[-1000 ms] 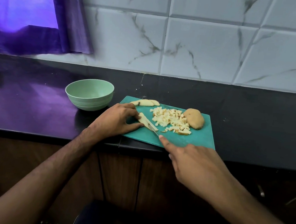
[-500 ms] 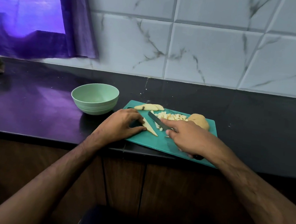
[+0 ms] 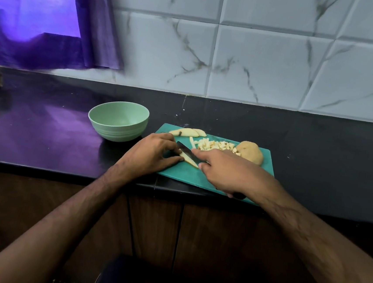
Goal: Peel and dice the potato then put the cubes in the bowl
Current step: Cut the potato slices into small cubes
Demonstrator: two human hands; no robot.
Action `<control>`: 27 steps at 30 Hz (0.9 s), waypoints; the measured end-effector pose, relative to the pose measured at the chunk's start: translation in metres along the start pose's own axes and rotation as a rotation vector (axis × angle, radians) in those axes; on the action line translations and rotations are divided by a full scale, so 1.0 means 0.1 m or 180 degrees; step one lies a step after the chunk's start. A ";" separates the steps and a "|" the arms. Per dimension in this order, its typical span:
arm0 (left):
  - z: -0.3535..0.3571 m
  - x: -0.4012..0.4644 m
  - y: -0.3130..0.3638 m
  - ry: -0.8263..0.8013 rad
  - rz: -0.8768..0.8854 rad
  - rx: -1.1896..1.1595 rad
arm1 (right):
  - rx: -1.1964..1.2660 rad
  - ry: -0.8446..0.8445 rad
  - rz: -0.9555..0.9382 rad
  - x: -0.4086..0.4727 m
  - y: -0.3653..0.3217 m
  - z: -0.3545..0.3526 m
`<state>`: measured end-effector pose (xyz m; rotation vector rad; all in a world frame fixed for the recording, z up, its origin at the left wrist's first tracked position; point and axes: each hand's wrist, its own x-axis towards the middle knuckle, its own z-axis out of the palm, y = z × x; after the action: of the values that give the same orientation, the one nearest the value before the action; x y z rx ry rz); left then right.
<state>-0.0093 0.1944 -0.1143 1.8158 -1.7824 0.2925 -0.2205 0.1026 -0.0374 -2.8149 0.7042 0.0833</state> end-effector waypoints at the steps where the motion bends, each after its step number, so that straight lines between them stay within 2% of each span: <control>1: 0.00 0.00 0.00 -0.0015 0.0015 0.0000 | -0.0062 0.0022 0.0010 0.02 0.00 0.01; 4: 0.01 0.01 0.00 -0.0026 0.0022 -0.0021 | -0.0169 0.0087 0.0004 0.01 -0.01 0.08; 10: 0.04 0.00 -0.02 0.0028 -0.0056 -0.0041 | 0.0155 0.0097 0.0029 -0.48 0.20 0.29; 14: 0.04 -0.01 -0.03 0.0105 -0.0127 -0.0189 | -0.0021 0.0107 0.0036 -0.75 0.27 0.32; 20: 0.04 -0.01 -0.03 0.0060 -0.0105 -0.0130 | -0.0516 0.0186 -0.0034 -0.63 0.26 0.23; 27: 0.04 0.01 -0.09 -0.0041 0.0009 0.0041 | -0.0208 0.0209 0.0102 -0.31 0.28 0.14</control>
<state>-0.0014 0.1910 -0.1193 1.8283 -1.7959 0.2946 -0.2610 0.0965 -0.0536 -2.8806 0.7749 0.0199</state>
